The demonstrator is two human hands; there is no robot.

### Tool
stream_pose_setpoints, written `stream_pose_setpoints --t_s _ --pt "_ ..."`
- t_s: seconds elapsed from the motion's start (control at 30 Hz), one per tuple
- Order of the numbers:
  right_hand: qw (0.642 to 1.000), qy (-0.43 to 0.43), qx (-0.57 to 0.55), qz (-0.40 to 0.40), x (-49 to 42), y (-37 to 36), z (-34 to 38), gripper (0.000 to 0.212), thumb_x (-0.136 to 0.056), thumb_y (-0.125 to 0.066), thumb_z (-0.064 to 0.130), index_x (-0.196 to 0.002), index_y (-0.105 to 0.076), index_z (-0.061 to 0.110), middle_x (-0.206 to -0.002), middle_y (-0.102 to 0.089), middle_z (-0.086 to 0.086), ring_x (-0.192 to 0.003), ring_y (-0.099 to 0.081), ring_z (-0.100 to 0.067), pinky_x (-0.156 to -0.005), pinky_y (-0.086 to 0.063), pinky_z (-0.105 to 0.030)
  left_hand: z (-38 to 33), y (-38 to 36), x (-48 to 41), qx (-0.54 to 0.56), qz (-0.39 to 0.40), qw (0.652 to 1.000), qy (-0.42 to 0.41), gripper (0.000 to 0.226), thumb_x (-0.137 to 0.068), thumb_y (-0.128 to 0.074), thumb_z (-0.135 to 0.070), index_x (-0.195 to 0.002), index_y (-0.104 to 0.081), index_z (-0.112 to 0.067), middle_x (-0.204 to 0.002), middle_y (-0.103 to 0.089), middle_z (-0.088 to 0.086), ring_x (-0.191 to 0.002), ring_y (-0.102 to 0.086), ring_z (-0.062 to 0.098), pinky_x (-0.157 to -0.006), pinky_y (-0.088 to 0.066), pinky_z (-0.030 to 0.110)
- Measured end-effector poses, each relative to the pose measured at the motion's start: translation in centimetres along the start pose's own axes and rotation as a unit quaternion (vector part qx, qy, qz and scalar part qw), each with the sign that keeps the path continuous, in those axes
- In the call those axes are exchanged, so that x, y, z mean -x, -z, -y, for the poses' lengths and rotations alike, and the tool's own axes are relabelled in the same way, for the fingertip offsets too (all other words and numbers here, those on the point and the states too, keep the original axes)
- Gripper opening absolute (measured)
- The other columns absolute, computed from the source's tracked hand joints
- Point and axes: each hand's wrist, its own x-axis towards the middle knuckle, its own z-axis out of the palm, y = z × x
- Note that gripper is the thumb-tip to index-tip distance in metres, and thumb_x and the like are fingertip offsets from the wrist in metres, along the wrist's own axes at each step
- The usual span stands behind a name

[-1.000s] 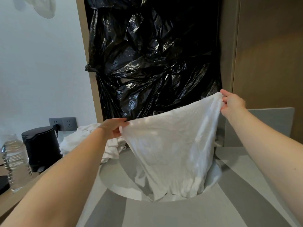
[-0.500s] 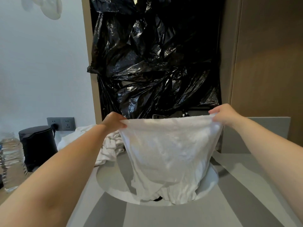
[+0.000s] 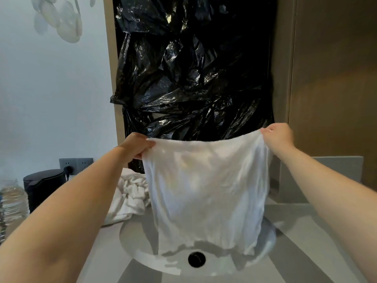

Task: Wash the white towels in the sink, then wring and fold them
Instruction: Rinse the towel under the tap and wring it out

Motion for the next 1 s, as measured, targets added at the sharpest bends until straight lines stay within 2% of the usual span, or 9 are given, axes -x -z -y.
stream_pose_setpoints --t_s 0.07,0.17,0.27,0.33,0.5,0.6,0.73,0.87,1.0 --pt "1.0 -0.005 0.014 -0.025 0.4 -0.5 0.4 0.044 -0.093 -0.055 0.016 -0.054 -0.036 0.01 -0.054 -0.036 -0.006 -0.05 -0.035 -0.022 -0.052 -0.028 -0.03 -1.1 -0.1 0.0 0.019 -0.025 0.999 -0.002 0.009 -0.081 -0.066 -0.014 -0.079 -0.061 -0.007 -0.07 -0.053 0.01 -0.063 -0.051 0.023 -0.057 -0.047 0.029" --pt "0.995 -0.08 0.036 0.047 0.5 -1.4 1.2 0.04 -0.094 -0.056 0.016 -0.059 -0.036 0.011 -0.057 -0.038 -0.004 -0.049 -0.037 -0.02 -0.046 -0.028 -0.027 -2.0 -1.3 0.7 -0.037 0.011 0.998 0.04 0.021 -0.088 -0.056 -0.009 -0.068 -0.051 -0.01 -0.055 -0.042 0.004 -0.044 -0.037 0.018 -0.041 -0.031 0.017" --pt "0.985 -0.135 -0.063 0.088 1.0 -2.1 2.5 0.017 -0.093 -0.06 0.014 -0.082 -0.052 0.004 -0.071 -0.05 -0.009 -0.062 -0.051 -0.024 -0.054 -0.041 -0.027 -2.9 -3.1 1.8 -0.041 0.042 0.997 0.059 0.021 -0.094 -0.051 -0.007 -0.074 -0.053 -0.007 -0.062 -0.05 0.006 -0.049 -0.048 0.018 -0.038 -0.042 0.018" --pt "0.962 -0.162 -0.185 0.117 1.5 -2.8 3.4 0.021 -0.091 -0.062 0.009 -0.107 -0.059 -0.005 -0.081 -0.058 -0.012 -0.074 -0.059 -0.027 -0.063 -0.048 -0.033 -4.0 -4.7 2.4 0.018 0.057 0.996 0.061 0.019 -0.096 -0.051 -0.009 -0.077 -0.053 -0.006 -0.064 -0.051 0.006 -0.049 -0.052 0.016 -0.039 -0.046 0.019" --pt "0.923 -0.076 -0.255 0.277 5.2 -3.5 7.1 0.008 -0.089 -0.053 -0.007 -0.088 -0.061 -0.008 -0.08 -0.061 -0.013 -0.072 -0.06 -0.022 -0.061 -0.051 -0.031 -7.9 -7.6 5.6 0.176 0.179 0.965 0.07 0.014 -0.098 -0.048 -0.007 -0.088 -0.056 -0.003 -0.071 -0.059 0.007 -0.049 -0.062 0.011 -0.044 -0.053 0.021" --pt "0.879 -0.047 -0.284 0.379 6.8 -2.9 7.3 0.025 -0.09 -0.045 -0.007 -0.11 -0.06 -0.012 -0.095 -0.063 -0.018 -0.082 -0.064 -0.02 -0.069 -0.054 -0.029 -9.1 -7.3 6.3 0.161 0.274 0.946 0.058 0.034 -0.095 -0.031 -0.003 -0.11 -0.059 0.01 -0.089 -0.071 0.019 -0.069 -0.072 0.023 -0.061 -0.061 0.029" --pt "0.852 -0.001 -0.28 0.443 7.5 -2.0 6.0 0.038 -0.085 -0.067 0.007 -0.122 -0.06 0.012 -0.114 -0.068 -0.01 -0.104 -0.067 -0.021 -0.088 -0.054 -0.038 -9.3 -6.6 6.5 0.076 0.338 0.938 -0.022 0.036 -0.096 -0.035 0.005 -0.121 -0.062 0.006 -0.106 -0.072 0.019 -0.103 -0.07 0.028 -0.079 -0.06 0.026" --pt "0.914 0.055 -0.238 0.323 7.7 -3.8 5.4 0.043 -0.074 -0.066 -0.017 -0.108 -0.062 0.01 -0.101 -0.065 -0.016 -0.096 -0.064 -0.028 -0.087 -0.052 -0.041 -9.0 -7.3 6.0 -0.075 0.257 0.94 -0.21 0.023 -0.092 -0.057 0.003 -0.107 -0.073 -0.001 -0.097 -0.075 0.013 -0.087 -0.072 0.016 -0.078 -0.058 0.02" --pt "0.884 -0.015 -0.367 0.288 7.2 -4.3 5.5 0.043 -0.078 -0.044 -0.028 -0.096 -0.065 0.003 -0.089 -0.069 -0.013 -0.081 -0.068 -0.026 -0.069 -0.058 -0.032 -7.0 -7.1 3.8 -0.199 0.102 0.92 -0.322 0.02 -0.081 -0.076 -0.016 -0.1 -0.07 -0.023 -0.095 -0.067 -0.009 -0.092 -0.064 0.014 -0.08 -0.052 0.02"
